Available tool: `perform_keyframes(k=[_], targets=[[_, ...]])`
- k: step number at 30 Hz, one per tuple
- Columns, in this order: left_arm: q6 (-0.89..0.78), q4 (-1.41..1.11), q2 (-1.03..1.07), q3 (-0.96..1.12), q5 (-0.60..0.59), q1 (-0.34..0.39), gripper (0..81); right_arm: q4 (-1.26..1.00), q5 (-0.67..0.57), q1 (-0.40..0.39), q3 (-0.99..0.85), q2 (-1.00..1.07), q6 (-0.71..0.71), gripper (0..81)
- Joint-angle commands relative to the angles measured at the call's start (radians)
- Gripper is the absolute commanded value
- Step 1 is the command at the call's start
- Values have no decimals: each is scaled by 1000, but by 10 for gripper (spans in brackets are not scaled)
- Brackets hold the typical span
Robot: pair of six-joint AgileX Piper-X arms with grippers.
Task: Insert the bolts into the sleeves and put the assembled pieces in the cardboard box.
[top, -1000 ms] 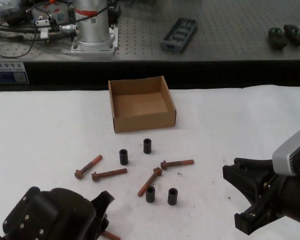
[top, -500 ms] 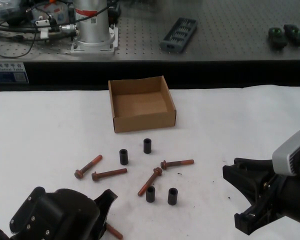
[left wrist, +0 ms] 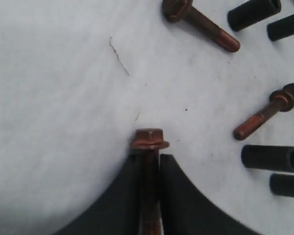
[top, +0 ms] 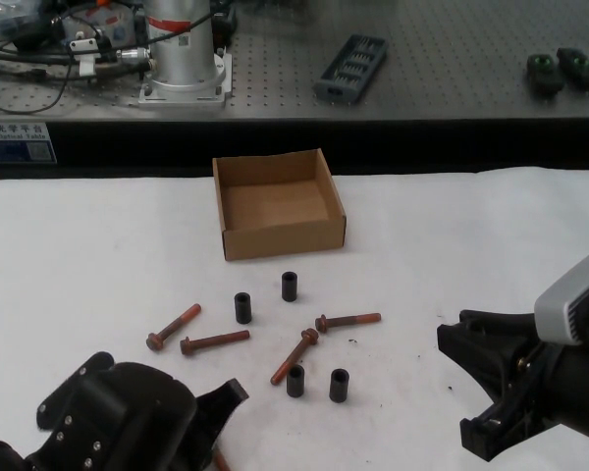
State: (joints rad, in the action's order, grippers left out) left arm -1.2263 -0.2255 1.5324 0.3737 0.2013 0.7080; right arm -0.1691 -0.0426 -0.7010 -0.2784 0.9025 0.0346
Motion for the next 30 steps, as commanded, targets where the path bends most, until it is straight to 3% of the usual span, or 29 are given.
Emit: perform_keyframes(k=[1,5,15,23,30], targets=[[154,18,19,-2,-64,-22,6,-18,10,0,-1,-10,1,56],[323,-18,15,3,-161,-58,6,-18,10,0,-1,-10,1,56],[835,-45,-101,4,-162,-81,6,-18,10,0,-1,-10,1,56],[1080,-68,-181,2,-157,-124,6,-33,8,0,-1,-10,1,56],[1112,-233,-195,-13,-154,-126,6,-64,-37,0,-1,-10,1,56]])
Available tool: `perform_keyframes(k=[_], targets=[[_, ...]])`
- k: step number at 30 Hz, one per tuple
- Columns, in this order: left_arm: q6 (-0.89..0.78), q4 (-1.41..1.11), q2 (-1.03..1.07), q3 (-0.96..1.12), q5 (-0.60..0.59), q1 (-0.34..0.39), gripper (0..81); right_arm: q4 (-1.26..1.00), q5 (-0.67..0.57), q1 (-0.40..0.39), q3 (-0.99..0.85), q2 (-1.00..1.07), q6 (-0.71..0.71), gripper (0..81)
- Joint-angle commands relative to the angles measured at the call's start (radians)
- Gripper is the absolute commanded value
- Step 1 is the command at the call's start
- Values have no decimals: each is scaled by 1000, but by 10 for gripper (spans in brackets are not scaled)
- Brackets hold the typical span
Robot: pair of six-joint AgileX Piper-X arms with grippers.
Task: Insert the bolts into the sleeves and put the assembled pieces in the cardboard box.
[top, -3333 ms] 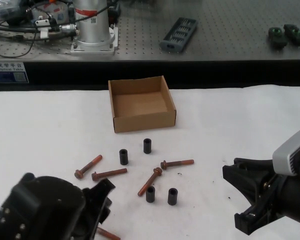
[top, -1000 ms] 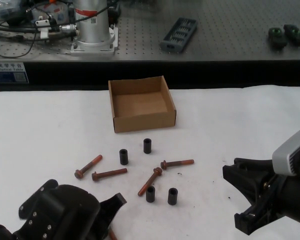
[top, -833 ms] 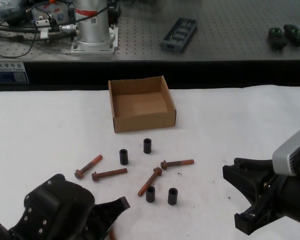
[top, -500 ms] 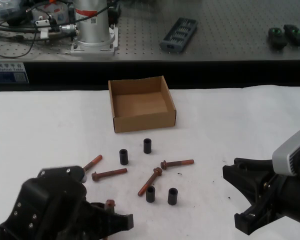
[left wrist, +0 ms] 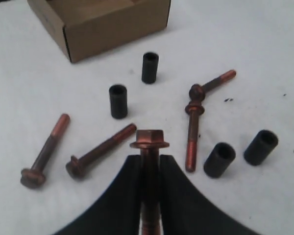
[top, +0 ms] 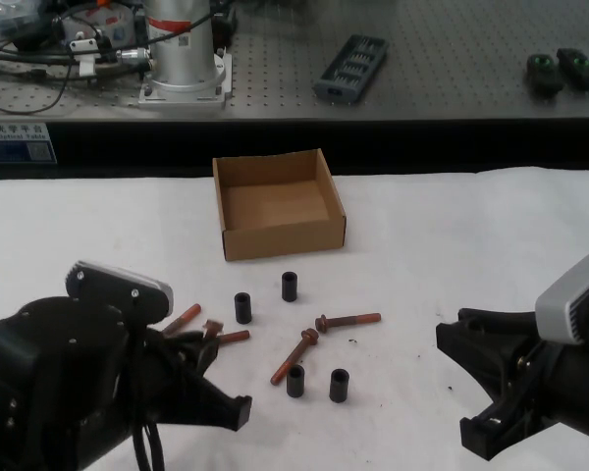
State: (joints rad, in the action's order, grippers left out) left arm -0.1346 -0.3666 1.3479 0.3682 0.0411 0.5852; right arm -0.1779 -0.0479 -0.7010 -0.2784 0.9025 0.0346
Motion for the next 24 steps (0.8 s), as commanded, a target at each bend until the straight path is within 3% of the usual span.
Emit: perform_keyframes(k=[1,4,10,19,24], targets=[[15,-100,-10,-9,6,-3,6,-68,-59,0,1,-10,1,56],[15,-48,-10,-10,0,-3,6,-188,-130,0,47,-8,20,56],[40,146,-18,13,-2,-3,6,-430,-119,0,138,6,26,56],[97,760,-44,276,38,-3,6,-435,-119,2,140,6,18,56],[179,925,-42,377,-3,-3,6,-434,-119,2,140,6,18,56]])
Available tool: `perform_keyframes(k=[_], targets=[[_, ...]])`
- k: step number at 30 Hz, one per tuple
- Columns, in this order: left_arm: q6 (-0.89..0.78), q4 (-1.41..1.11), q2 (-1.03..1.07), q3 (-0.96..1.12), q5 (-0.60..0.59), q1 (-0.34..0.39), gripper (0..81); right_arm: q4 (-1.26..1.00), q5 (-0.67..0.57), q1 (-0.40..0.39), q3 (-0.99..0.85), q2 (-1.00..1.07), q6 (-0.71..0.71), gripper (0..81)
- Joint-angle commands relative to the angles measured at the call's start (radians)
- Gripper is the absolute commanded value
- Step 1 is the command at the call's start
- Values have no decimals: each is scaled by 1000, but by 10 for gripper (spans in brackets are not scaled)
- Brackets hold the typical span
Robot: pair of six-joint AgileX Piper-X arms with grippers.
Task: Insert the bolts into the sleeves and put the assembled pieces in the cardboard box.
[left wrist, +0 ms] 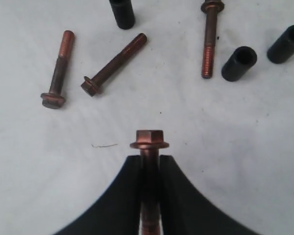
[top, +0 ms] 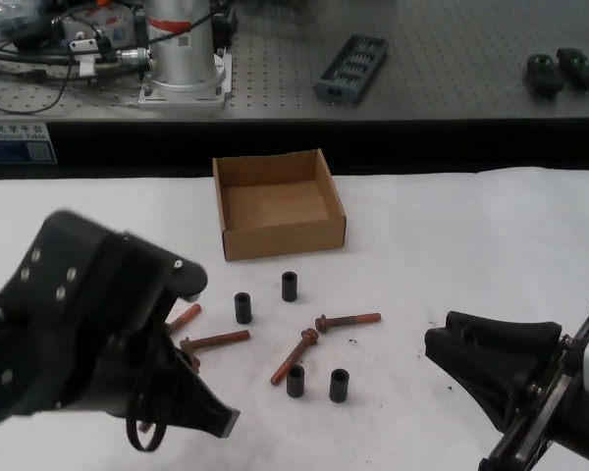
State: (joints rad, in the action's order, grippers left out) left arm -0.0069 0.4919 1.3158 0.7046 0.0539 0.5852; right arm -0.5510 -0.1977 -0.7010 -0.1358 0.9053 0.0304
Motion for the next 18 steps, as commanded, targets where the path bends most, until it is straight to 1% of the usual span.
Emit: perform_keyframes(k=[1,6,10,12,15,18], targets=[[74,90,-9,54,-22,-3,6,-60,31,2,-3,4,22,56],[160,166,32,68,-43,-3,6,-54,31,2,-3,4,22,56],[220,228,111,68,-40,-3,6,-45,31,2,-3,4,22,56],[253,243,148,68,-21,-3,6,-45,31,2,-3,4,22,56],[271,243,194,68,47,-3,6,-40,31,2,-3,4,22,56],[298,249,225,68,51,-3,6,-39,31,2,-3,4,22,56]])
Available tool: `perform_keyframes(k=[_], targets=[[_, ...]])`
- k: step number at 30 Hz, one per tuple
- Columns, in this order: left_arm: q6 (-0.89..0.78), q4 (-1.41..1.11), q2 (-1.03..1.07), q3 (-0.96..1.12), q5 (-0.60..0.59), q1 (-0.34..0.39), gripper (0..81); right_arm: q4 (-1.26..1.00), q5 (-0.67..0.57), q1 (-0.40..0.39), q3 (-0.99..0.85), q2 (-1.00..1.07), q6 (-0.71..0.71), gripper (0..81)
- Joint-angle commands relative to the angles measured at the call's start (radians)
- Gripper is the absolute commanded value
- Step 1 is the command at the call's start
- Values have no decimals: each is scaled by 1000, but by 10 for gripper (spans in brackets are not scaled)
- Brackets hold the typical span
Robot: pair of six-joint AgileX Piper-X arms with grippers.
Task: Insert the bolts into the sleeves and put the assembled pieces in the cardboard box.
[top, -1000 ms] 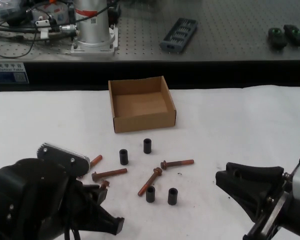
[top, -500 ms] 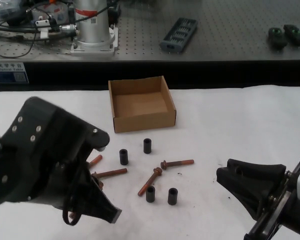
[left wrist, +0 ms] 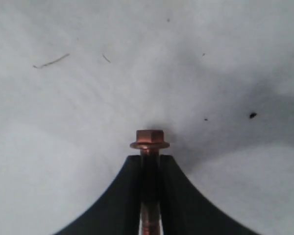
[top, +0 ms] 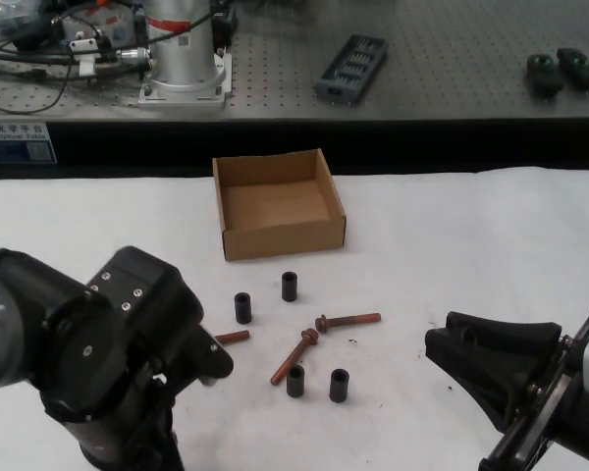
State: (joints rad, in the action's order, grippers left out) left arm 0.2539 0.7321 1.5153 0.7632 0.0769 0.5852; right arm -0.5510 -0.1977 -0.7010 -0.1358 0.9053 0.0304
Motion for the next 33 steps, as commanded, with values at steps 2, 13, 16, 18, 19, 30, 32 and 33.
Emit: perform_keyframes(k=[2,13,16,18,19,30,32,33], targets=[[37,5,39,11,24,-3,6,-39,31,2,-3,4,22,56],[44,3,46,11,-27,-3,6,-40,31,2,-3,4,18,56],[44,8,46,11,-60,-3,6,-40,31,2,-3,4,18,56],[48,9,46,11,-66,-3,62,-40,31,2,-3,4,18,56],[50,9,46,11,-66,-3,95,-40,31,2,-3,4,18,56],[73,21,46,11,-58,-3,222,-40,31,2,-3,4,18,56],[85,21,46,11,-56,-3,222,-40,31,2,-3,4,18,56],[91,21,46,11,-56,-3,222,-40,31,2,-3,4,18,56]])
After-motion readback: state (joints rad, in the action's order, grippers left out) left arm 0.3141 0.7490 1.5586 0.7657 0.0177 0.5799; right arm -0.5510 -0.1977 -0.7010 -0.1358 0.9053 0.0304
